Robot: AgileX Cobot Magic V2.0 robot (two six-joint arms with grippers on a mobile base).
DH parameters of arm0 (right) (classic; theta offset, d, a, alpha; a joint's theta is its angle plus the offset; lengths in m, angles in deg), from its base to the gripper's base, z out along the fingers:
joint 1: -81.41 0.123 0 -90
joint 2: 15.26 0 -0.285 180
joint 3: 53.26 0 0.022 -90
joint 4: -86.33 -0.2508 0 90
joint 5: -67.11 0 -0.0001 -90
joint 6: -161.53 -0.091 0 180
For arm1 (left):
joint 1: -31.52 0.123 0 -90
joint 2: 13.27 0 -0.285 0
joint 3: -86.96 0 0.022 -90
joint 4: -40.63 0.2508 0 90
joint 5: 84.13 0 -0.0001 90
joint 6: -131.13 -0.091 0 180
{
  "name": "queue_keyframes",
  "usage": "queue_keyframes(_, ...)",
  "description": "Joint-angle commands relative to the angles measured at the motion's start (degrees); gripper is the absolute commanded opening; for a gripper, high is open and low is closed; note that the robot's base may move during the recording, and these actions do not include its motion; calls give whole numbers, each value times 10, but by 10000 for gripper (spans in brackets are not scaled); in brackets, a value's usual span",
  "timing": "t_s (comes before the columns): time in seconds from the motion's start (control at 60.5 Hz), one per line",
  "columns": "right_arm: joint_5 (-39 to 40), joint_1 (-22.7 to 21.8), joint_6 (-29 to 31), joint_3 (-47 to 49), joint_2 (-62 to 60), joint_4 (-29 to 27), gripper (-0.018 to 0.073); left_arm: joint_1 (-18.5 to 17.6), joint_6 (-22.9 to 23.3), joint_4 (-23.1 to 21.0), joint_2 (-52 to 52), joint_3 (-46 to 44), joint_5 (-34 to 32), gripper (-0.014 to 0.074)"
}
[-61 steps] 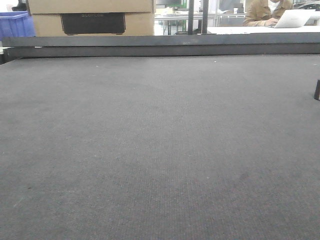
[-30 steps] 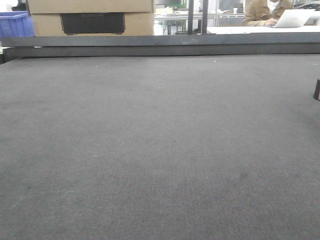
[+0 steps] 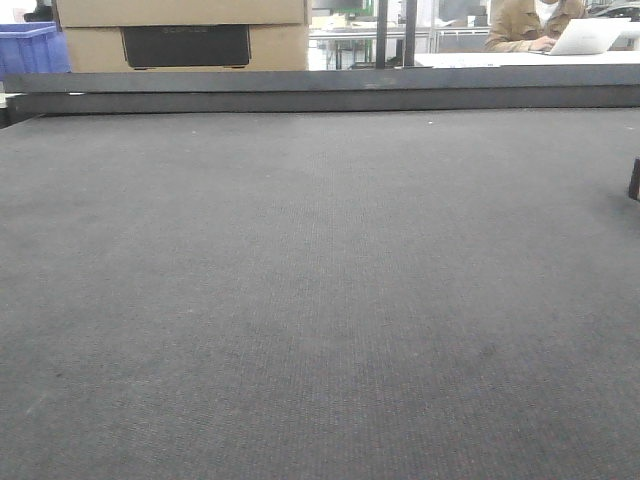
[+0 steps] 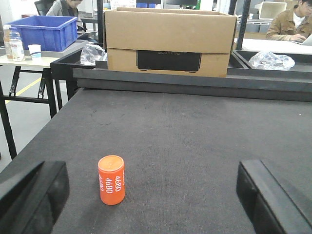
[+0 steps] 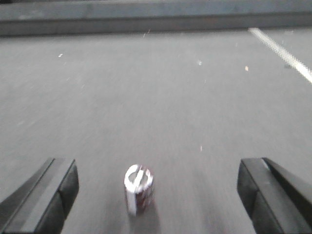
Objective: Place cylindrical capacitor in blue bin on shelf
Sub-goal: 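Close left gripper on orange cylinder, right gripper on black capacitor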
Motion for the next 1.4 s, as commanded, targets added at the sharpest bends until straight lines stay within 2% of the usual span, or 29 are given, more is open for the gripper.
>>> queue_keyframes(0.0, 109, -3, -1, -1, 56, 20, 568, -2, 0, 0, 2, -5, -12, 610)
queue_keyframes(0.132, 221, -3, -1, 4, 145, 19, 568, -2, 0, 0, 2, -5, -12, 610)
queue_keyframes(0.182, 239, -3, -1, 13, 176, 19, 568, -2, 0, 0, 2, -5, -12, 610)
queue_keyframes(0.512, 253, -3, -1, 97, 299, 14, 568, -2, 0, 0, 2, -5, -12, 610)
queue_keyframes(0.843, 259, -3, -1, 128, 352, 14, 552, -2, 0, 0, 2, -5, -12, 610)
queue_keyframes(0.909, 259, -3, -1, 130, 353, 14, 498, -2, 0, 0, 2, -5, -12, 610)
queue_keyframes(0.958, 262, -3, -1, 131, 353, 14, 419, -2, 0, 0, 2, -5, -12, 610)
queue_keyframes(1.14, 264, -3, -1, 131, 353, 14, 65, -2, 0, 0, 2, -5, -12, 610)
queue_keyframes(1.239, 264, -3, -1, 131, 349, 14, -83, -2, 0, 0, 2, -5, -12, 610)
queue_keyframes(1.322, 262, -3, -1, 130, 333, 14, -165, -2, 0, 0, 2, -5, -10, 610)
queue_keyframes(1.388, 258, -3, -1, 127, 310, 14, -160, -2, 0, 0, 2, -3, -6, 610)
